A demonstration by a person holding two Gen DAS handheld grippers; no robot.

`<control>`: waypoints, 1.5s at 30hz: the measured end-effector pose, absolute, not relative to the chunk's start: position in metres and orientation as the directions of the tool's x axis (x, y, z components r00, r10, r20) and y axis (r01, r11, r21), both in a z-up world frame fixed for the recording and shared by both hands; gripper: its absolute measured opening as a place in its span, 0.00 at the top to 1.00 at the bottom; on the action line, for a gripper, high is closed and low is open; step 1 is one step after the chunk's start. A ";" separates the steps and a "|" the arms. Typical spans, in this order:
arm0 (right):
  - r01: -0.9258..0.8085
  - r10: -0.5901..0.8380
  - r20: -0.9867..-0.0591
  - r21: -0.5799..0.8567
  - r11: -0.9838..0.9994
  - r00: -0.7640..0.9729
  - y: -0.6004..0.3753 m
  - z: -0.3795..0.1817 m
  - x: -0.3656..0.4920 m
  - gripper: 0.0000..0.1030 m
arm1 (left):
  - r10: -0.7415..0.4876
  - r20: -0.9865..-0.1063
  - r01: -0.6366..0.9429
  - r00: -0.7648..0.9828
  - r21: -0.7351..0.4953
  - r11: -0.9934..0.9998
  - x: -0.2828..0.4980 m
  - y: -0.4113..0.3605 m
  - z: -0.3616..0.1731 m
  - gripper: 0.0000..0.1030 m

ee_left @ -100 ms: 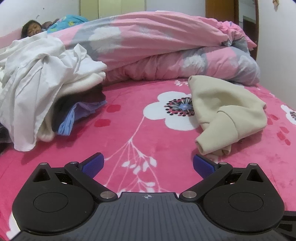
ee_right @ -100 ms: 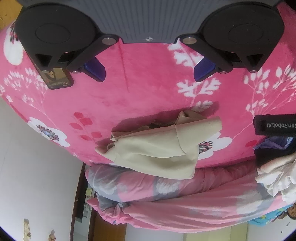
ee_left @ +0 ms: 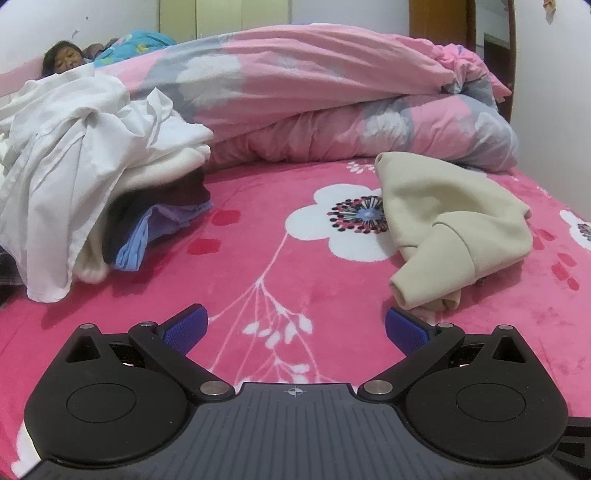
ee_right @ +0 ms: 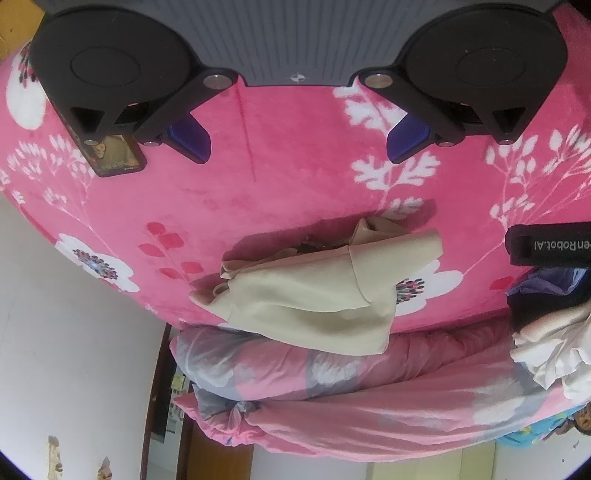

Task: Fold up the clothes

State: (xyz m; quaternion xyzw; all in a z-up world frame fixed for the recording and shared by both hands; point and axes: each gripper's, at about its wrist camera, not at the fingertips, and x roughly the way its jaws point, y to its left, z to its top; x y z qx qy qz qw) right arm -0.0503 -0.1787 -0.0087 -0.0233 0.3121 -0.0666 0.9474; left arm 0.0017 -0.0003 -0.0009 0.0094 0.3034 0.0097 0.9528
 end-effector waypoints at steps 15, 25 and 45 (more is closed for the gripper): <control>0.116 -0.140 -0.583 -0.078 0.990 0.800 -0.179 -0.004 -0.047 0.00 | 0.045 -0.669 -0.065 0.742 -0.005 0.998 0.011 0.015 -0.019 0.00; 0.122 -0.135 -0.583 -0.062 0.991 0.801 -0.184 -0.004 -0.042 0.00 | 0.073 -0.612 -0.085 0.787 0.009 0.996 0.002 0.014 -0.012 0.00; 0.129 -0.139 -0.587 -0.059 0.990 0.797 -0.186 -0.006 -0.041 0.00 | 0.126 -0.593 -0.109 0.796 0.065 0.992 0.000 0.010 -0.016 0.00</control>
